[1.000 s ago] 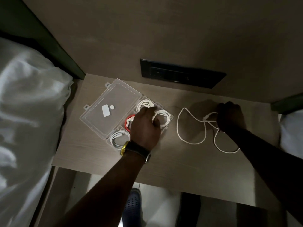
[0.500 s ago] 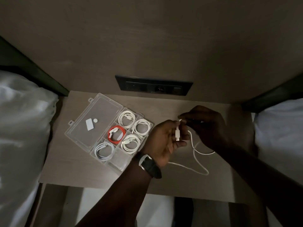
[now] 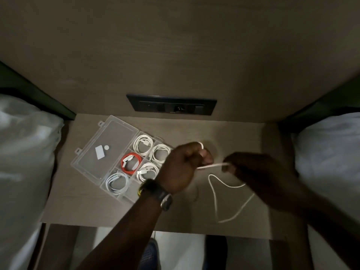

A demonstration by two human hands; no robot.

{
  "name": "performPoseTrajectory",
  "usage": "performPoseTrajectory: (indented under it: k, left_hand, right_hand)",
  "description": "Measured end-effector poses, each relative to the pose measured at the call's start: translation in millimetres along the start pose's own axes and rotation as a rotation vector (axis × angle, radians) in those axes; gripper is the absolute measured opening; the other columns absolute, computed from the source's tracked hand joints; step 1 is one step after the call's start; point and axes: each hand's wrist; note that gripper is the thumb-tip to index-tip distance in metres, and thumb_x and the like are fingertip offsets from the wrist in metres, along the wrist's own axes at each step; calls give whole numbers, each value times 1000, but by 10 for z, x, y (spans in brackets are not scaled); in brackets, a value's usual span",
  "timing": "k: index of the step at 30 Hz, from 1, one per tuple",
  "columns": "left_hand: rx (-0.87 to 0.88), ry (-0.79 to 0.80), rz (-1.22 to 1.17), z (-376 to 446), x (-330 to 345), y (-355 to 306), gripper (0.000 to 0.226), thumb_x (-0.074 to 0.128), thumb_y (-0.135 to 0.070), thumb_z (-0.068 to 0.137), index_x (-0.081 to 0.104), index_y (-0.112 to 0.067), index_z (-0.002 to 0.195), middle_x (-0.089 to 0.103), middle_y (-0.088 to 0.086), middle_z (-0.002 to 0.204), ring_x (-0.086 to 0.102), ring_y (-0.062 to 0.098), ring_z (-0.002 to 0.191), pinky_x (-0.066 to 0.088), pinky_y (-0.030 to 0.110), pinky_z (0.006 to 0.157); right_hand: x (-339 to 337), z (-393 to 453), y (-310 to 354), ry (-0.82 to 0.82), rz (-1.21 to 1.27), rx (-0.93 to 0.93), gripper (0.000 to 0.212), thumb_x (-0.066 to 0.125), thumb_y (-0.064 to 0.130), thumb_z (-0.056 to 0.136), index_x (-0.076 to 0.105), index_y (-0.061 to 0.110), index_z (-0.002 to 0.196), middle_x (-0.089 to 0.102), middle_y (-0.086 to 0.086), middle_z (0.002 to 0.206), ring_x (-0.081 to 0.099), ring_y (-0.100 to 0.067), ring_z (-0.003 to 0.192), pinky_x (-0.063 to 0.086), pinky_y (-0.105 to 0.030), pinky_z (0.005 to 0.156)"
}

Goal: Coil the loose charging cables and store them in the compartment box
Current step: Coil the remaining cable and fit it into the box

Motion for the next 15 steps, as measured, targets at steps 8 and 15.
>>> performPoseTrajectory:
  k: [8,15]
  left_hand:
    - [-255,201,-1031,-144,80,-229,29,36,-19,96,63,-10,86,46,-3,64,41,10,55,35,22,56]
    - [60,-294,-557,-34,-449,-274,21,38,0,97,58,5,91,63,15,80,65,19,73,55,29,79]
  right_hand:
    - [74,509,-162,-294,-49,130,8,65,36,90,70,41,92,65,24,75,59,18,70,42,-4,63]
    - [540,-166,263,226,-72,-76,38,29,61,95,54,33,98,64,13,85,62,-3,75,52,-30,65]
Point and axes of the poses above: each hand's wrist, its own z-axis towards the middle knuckle, its own x-axis out of the palm, y = z × x
